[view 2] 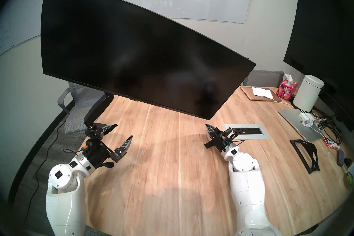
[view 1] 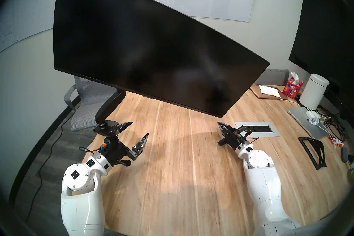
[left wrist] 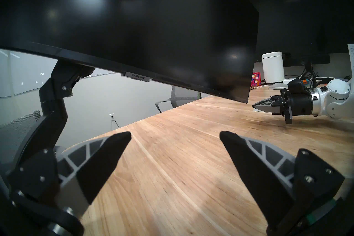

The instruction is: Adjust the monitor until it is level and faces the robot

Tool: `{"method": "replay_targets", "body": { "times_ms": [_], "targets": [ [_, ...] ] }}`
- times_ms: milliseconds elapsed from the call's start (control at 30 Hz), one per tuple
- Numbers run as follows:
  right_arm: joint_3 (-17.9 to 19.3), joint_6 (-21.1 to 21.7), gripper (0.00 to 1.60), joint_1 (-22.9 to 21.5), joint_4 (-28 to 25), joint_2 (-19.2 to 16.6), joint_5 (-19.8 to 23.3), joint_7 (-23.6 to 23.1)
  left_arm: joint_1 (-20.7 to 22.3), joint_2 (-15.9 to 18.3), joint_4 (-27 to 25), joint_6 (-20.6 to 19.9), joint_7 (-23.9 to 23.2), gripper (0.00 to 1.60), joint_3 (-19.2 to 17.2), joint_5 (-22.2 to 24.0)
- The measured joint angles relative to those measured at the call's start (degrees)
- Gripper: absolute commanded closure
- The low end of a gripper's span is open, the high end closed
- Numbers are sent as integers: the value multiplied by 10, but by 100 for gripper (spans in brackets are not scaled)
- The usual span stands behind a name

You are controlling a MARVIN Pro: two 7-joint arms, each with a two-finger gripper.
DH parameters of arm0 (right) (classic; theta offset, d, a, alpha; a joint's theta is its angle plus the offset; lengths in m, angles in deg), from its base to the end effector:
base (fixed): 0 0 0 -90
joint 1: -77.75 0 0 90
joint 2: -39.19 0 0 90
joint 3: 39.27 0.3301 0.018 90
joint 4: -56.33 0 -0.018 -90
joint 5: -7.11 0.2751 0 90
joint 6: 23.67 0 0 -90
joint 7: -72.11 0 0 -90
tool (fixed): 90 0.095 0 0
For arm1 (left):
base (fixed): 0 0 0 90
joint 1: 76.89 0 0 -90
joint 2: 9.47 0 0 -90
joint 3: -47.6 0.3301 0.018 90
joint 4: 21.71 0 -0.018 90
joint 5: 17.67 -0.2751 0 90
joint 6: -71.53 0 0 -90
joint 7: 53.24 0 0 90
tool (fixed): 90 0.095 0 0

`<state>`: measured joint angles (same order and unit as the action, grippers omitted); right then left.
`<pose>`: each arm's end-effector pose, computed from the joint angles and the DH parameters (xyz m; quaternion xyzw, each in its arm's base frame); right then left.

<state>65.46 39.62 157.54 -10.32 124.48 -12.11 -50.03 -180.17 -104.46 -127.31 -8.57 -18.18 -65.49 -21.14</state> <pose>0.4173 -0.0662 -0.3965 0.6462 0.2885 0.7065 0.0061 0.2733 0.0384 -0.3304 0.6386 -0.2560 0.7143 0.1279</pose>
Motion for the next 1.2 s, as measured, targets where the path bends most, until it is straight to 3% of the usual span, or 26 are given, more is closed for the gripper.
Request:
{"method": "replay_targets", "body": {
  "times_ms": [600, 1200],
  "targets": [
    [-22, -6, 160, -24, 37, -8, -33, 4, 0, 0, 0, 0, 0, 0, 0, 0],
    [-20, -4, 160, -52, 67, -1, -20, 4, 0, 0, 0, 0, 0, 0, 0, 0]
  ]
}}
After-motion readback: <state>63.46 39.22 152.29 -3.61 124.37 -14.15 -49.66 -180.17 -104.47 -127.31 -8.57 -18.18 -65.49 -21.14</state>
